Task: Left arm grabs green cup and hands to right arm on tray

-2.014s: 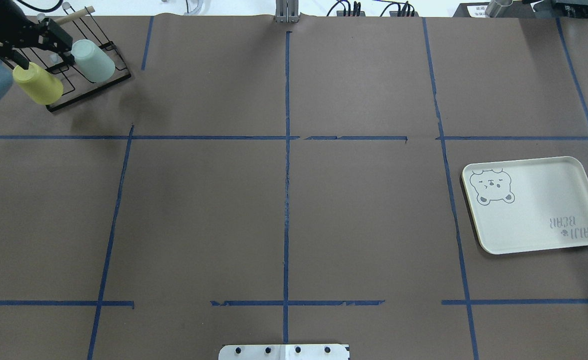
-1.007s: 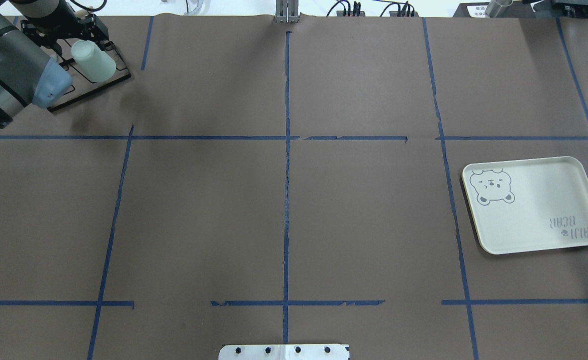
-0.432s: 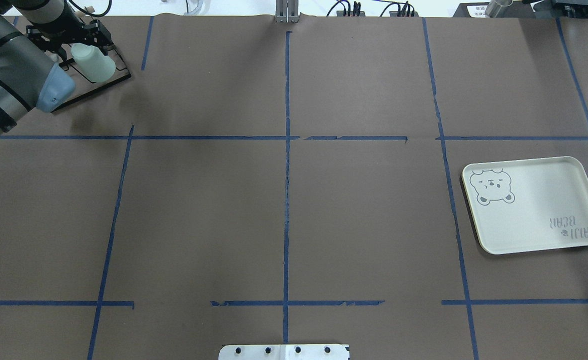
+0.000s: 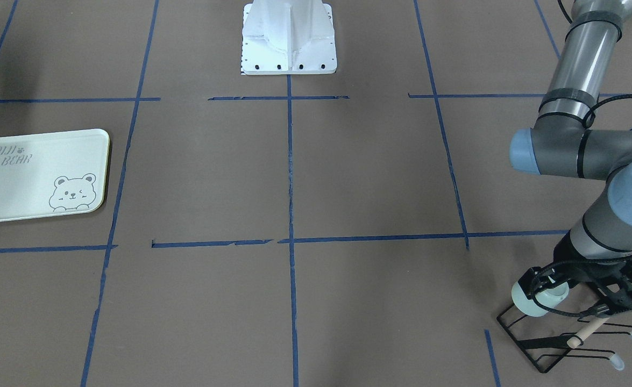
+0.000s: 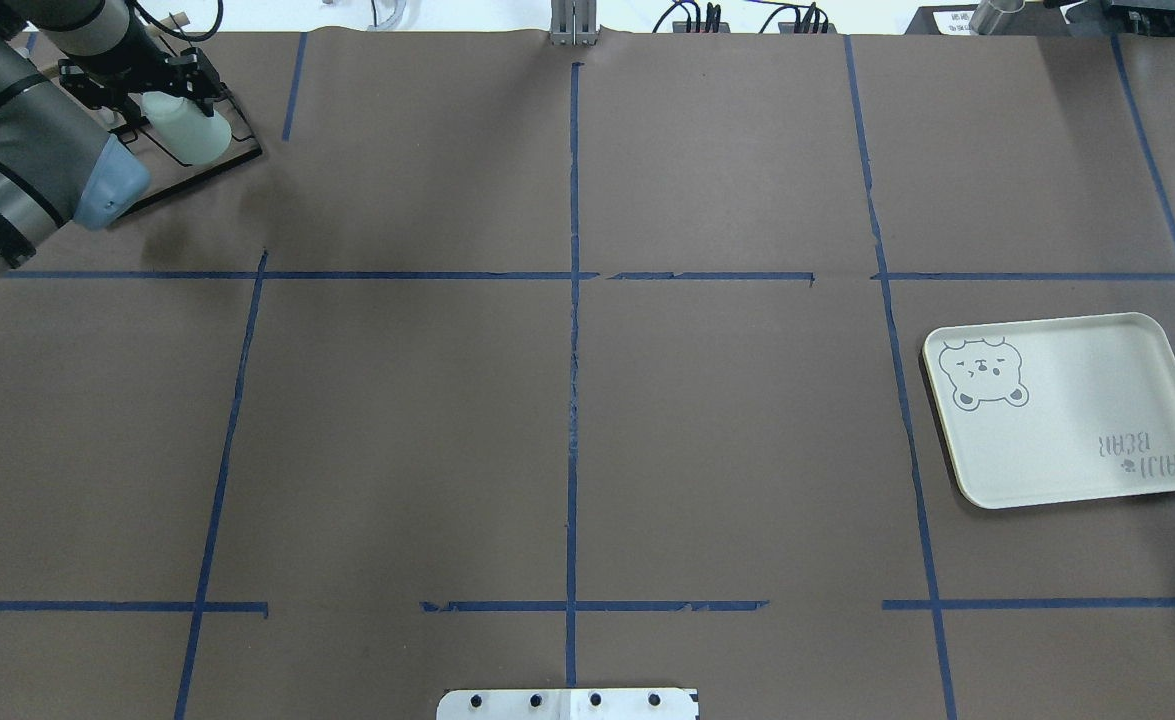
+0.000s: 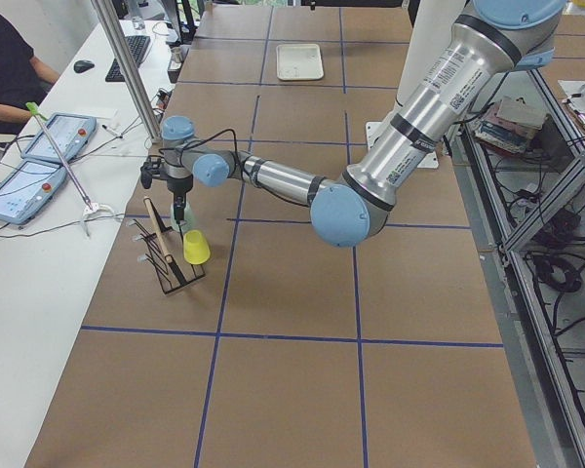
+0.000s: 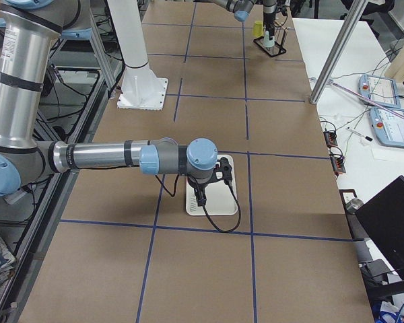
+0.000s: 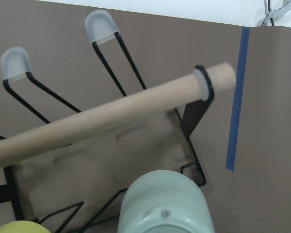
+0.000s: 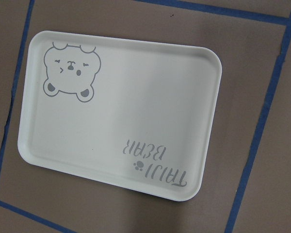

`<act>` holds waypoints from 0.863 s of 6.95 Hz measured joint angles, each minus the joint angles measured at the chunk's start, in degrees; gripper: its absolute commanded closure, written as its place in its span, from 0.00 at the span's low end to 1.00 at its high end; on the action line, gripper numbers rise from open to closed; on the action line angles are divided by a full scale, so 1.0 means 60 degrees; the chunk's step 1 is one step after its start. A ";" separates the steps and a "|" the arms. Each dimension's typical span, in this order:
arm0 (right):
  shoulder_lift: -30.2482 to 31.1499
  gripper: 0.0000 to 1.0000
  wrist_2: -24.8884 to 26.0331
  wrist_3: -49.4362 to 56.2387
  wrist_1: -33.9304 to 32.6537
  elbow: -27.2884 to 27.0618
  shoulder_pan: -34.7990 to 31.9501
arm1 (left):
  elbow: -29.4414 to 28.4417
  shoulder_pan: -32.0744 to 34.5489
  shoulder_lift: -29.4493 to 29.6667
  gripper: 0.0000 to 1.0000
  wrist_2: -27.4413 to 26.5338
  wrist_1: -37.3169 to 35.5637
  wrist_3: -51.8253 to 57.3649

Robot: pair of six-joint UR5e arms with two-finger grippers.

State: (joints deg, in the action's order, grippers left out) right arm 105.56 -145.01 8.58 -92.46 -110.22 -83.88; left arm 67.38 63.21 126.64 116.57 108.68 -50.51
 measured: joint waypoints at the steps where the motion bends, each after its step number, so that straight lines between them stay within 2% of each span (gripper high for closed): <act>1: 0.0000 0.00 -0.0001 -0.0010 0.0000 0.0000 0.0002 | -0.0002 0.0009 0.0006 1.00 0.0009 0.0025 0.0007; 3: 0.0009 0.00 -0.0005 -0.0022 0.0000 -0.0002 0.0005 | 0.0597 0.0265 -0.0059 1.00 0.0114 -0.0088 0.0085; 4: 0.0009 0.00 -0.0008 -0.0013 0.0000 -0.0005 0.0028 | 0.1531 0.0621 -0.0298 1.00 0.0262 -0.0389 0.0102; 6: -0.0017 0.00 0.0001 -0.0015 0.0000 -0.0002 0.0219 | 0.4306 0.1128 -0.1018 1.00 0.0386 -0.1933 0.0082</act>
State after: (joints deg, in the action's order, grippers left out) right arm 105.45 -145.01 8.49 -92.46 -110.23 -82.56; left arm 93.21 69.98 120.53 118.89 97.08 -50.01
